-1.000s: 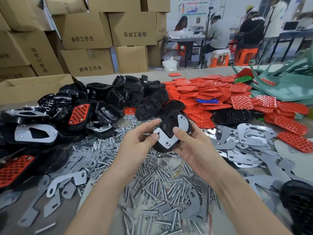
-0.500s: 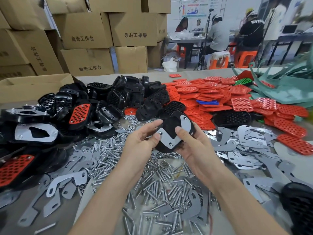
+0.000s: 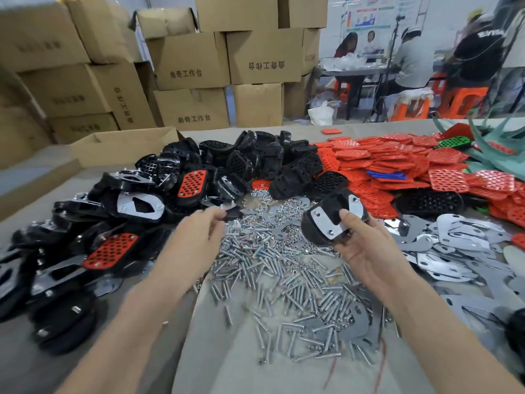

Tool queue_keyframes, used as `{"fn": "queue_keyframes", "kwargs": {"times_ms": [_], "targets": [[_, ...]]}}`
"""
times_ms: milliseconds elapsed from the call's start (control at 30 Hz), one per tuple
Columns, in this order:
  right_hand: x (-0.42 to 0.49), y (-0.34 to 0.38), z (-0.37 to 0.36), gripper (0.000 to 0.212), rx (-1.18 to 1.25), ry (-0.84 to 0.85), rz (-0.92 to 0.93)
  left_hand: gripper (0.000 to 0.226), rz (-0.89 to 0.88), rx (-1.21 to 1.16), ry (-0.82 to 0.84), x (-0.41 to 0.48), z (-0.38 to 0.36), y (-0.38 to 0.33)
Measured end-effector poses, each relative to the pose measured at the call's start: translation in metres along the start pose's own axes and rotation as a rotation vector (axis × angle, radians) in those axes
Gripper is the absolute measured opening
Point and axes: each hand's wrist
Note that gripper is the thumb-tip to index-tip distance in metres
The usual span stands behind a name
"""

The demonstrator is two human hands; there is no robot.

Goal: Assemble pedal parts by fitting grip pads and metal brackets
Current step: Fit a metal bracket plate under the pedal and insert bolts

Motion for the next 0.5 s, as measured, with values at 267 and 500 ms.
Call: {"fn": "queue_keyframes", "kwargs": {"times_ms": [267, 500], "targets": [[-0.006, 0.000, -0.002, 0.029, -0.075, 0.030, -0.055, 0.011, 0.104, 0.372, 0.287, -0.015, 0.013, 0.049], [-0.004, 0.002, -0.002, 0.023, -0.053, -0.013, -0.087, 0.019, 0.028, 0.273, 0.275, -0.011, 0.022, 0.049]]}}
Point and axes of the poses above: each hand's wrist, its own x-axis towards the middle knuckle, its own z-axis out of the back of the hand, y = z × x, and after that the axes turned 8 degrees about x, right-handed
